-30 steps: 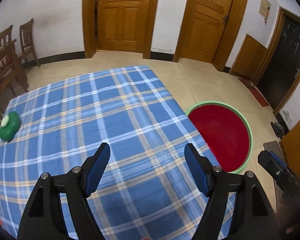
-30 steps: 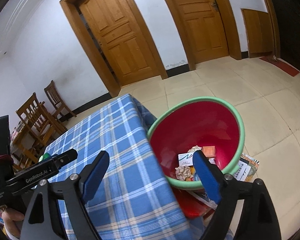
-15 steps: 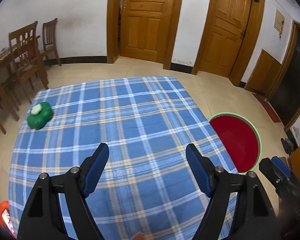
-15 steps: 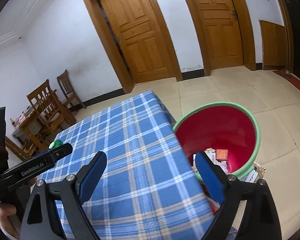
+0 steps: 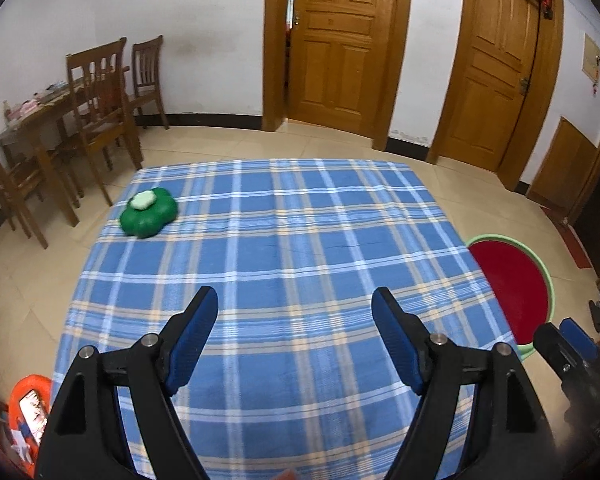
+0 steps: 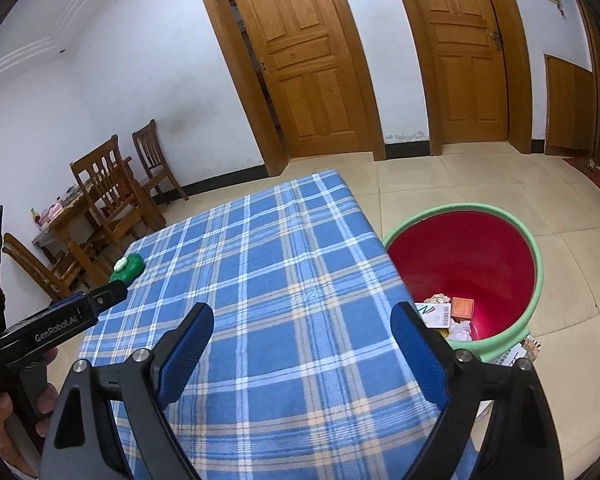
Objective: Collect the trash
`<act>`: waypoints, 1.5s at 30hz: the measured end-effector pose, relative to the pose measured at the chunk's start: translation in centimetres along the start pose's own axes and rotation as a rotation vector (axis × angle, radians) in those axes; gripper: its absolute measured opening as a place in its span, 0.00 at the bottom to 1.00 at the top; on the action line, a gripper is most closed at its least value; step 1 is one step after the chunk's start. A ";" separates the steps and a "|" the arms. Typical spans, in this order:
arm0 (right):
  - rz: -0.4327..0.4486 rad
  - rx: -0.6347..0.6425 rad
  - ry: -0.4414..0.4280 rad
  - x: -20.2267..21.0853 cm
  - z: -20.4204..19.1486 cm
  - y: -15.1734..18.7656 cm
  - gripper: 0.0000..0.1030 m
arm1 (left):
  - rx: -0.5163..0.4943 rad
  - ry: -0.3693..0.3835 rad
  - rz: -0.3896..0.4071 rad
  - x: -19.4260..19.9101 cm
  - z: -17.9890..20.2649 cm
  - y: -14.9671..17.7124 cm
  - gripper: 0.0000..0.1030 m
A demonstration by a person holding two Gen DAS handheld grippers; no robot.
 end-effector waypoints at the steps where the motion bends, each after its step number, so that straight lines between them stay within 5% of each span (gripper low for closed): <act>1: -0.004 0.004 -0.001 -0.1 -0.2 0.2 0.89 | 0.002 -0.005 0.001 0.1 -0.3 0.2 0.76; 45: -0.022 0.032 -0.009 -0.1 -1.8 1.2 0.89 | 0.034 -0.048 0.011 1.1 -2.4 1.8 0.76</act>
Point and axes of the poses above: each gripper's, at about its wrist camera, not at the fingertips, and x roughly against the way its jaws point, z to its right, y to its underside, the point moved 7 cm from there along -x, roughly the way its jaws point, and after that the axes turned 9 degrees about -x, right-handed, at the moved point
